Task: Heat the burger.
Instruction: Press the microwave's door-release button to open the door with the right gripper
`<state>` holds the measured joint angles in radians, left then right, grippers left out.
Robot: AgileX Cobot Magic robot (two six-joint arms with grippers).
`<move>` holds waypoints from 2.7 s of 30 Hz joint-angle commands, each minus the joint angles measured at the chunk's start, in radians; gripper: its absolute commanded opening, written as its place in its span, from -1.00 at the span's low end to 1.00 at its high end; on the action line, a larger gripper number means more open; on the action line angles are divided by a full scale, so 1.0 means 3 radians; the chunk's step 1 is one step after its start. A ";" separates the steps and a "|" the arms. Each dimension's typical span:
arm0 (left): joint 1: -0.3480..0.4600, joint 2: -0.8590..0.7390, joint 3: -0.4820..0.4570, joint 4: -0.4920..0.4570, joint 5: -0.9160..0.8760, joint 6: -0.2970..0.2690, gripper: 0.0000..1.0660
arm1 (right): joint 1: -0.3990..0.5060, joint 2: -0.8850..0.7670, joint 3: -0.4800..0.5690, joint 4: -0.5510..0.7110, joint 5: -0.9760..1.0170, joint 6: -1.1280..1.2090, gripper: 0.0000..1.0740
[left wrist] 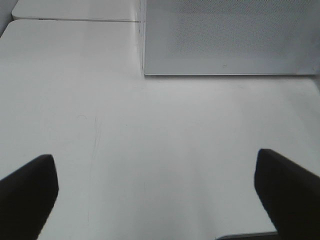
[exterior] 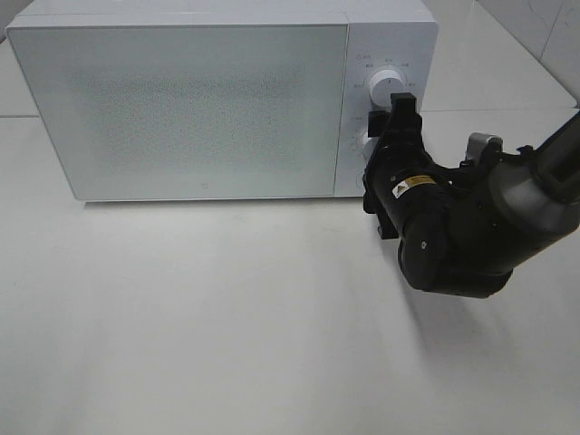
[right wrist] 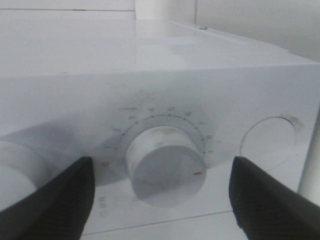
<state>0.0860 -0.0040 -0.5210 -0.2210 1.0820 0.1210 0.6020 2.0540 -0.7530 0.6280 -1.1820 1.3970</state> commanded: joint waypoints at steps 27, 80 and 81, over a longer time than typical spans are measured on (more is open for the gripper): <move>0.0003 -0.0057 0.0013 -0.0033 -0.0040 -0.0017 0.88 | -0.0483 -0.1390 0.0253 -0.1337 0.3193 -0.2833 0.39; 0.0003 -0.0057 0.0013 -0.0033 -0.0040 -0.0017 0.88 | -0.1083 -0.5353 0.0480 -0.2013 0.7100 -0.4267 0.39; 0.0003 -0.0057 0.0013 -0.0033 -0.0040 -0.0017 0.88 | -0.1153 -0.5590 0.0553 -0.2013 0.7123 -0.4267 0.39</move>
<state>0.0860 -0.0040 -0.5210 -0.2210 1.0820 0.1210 0.2830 0.4640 -0.6140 0.0190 0.9340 0.1150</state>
